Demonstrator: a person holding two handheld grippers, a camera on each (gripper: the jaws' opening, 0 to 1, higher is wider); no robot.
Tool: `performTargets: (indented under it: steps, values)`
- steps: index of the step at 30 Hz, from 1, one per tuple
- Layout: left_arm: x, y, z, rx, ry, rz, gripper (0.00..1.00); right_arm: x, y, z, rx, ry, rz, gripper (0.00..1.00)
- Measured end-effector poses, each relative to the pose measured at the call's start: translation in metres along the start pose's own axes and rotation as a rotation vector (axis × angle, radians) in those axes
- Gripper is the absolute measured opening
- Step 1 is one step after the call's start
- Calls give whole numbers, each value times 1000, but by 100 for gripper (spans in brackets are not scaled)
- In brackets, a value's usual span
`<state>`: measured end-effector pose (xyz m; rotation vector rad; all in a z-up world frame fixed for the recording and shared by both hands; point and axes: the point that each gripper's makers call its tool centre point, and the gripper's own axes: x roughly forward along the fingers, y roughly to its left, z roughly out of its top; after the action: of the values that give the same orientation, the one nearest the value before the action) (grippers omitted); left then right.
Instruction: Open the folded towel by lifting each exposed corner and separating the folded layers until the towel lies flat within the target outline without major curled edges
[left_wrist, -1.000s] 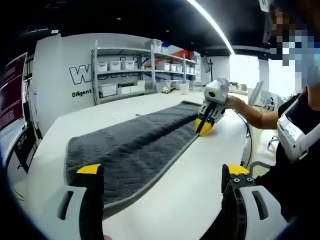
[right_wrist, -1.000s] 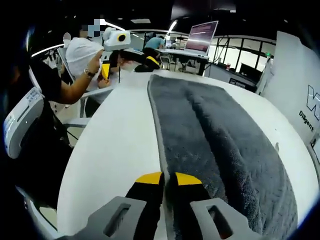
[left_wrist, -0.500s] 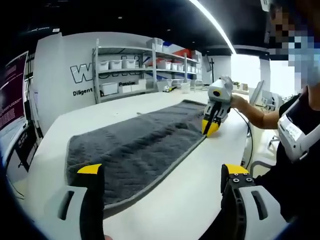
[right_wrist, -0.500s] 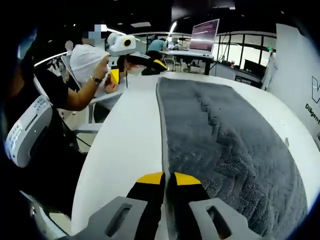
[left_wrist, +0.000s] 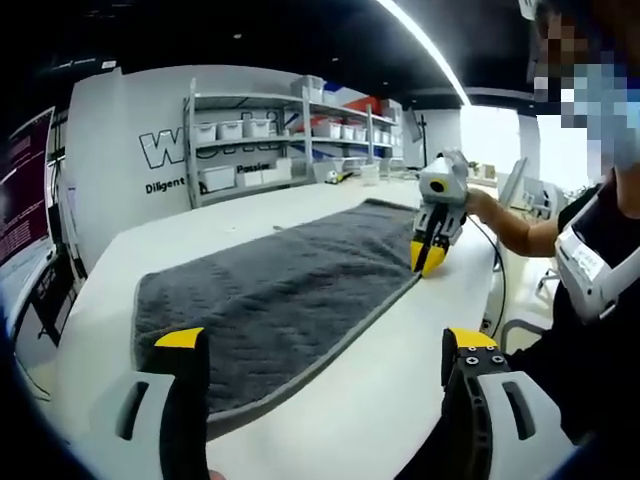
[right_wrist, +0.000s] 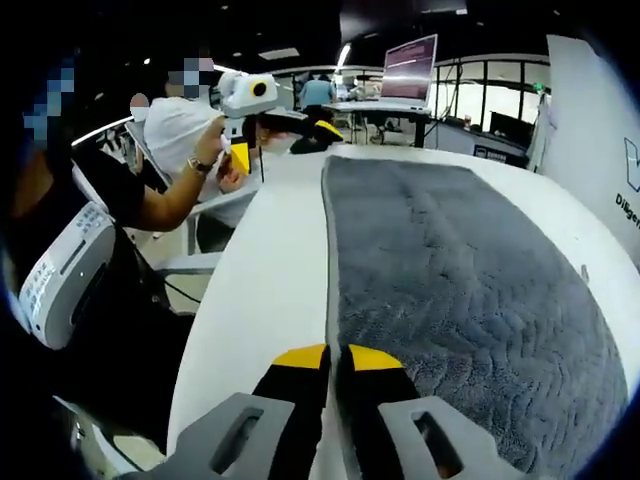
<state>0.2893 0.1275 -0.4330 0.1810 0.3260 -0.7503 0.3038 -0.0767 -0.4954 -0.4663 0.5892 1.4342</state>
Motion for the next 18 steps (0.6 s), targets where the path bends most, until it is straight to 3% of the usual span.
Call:
performTargets:
  steps: [8,13,18]
  values:
    - [-1,1,0,-2,0,4,95,-4,3,3,-4,-30,1,12]
    - [-1,7,2,-10,-5,14,95,-17,-2,10,-8,-87,-56,26]
    - [2,7,2,-33,-15,9,95,-34,-10,7,1,-100,-125,45]
